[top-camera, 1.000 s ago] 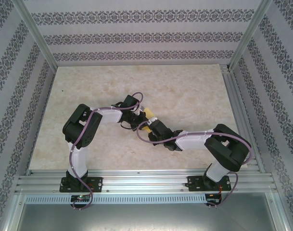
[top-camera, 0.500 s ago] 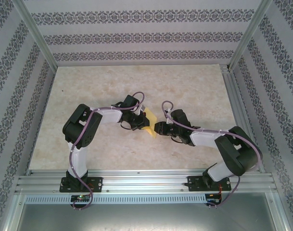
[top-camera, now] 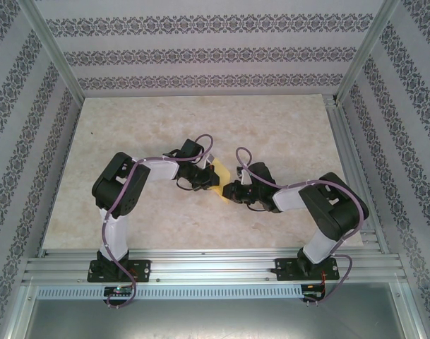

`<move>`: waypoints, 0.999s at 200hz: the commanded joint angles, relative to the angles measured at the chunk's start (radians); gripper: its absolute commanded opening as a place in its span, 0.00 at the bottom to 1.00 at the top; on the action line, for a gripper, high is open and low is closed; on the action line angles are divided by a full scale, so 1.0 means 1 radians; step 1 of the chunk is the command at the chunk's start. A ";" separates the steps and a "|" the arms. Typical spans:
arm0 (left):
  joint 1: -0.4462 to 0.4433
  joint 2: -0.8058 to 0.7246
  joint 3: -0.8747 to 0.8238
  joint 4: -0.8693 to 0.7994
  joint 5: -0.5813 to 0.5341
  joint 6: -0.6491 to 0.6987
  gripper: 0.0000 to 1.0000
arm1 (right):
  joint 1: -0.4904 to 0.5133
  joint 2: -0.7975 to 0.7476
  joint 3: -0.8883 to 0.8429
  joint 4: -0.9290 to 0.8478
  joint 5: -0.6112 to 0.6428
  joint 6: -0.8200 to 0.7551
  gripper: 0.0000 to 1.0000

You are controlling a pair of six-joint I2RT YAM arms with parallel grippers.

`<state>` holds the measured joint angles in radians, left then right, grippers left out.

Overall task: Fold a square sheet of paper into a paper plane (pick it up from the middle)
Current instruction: Fourth fold the wing at the center of the table.

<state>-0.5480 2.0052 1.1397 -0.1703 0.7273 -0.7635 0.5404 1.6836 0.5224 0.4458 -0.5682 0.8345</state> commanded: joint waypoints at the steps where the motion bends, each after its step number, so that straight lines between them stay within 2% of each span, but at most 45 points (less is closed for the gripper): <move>1: 0.023 0.009 -0.016 0.031 0.032 0.036 0.06 | -0.010 0.036 0.013 0.027 -0.033 0.012 0.11; 79: 0.028 0.033 -0.012 0.031 0.044 0.044 0.09 | -0.015 0.042 0.042 -0.073 -0.003 -0.028 0.13; 111: 0.026 0.045 -0.023 0.073 0.059 0.011 0.11 | -0.014 -0.018 0.046 -0.065 -0.020 -0.010 0.16; 152: 0.026 0.055 -0.026 0.114 0.074 -0.016 0.11 | -0.016 -0.093 0.073 -0.185 0.001 -0.063 0.16; 200: 0.026 0.060 -0.041 0.117 0.069 -0.016 0.11 | -0.015 -0.074 0.101 -0.275 0.016 -0.091 0.15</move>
<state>-0.5304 2.0411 1.1229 -0.0929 0.7841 -0.7715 0.5293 1.6058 0.5972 0.2409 -0.5770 0.7826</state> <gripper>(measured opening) 0.115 0.158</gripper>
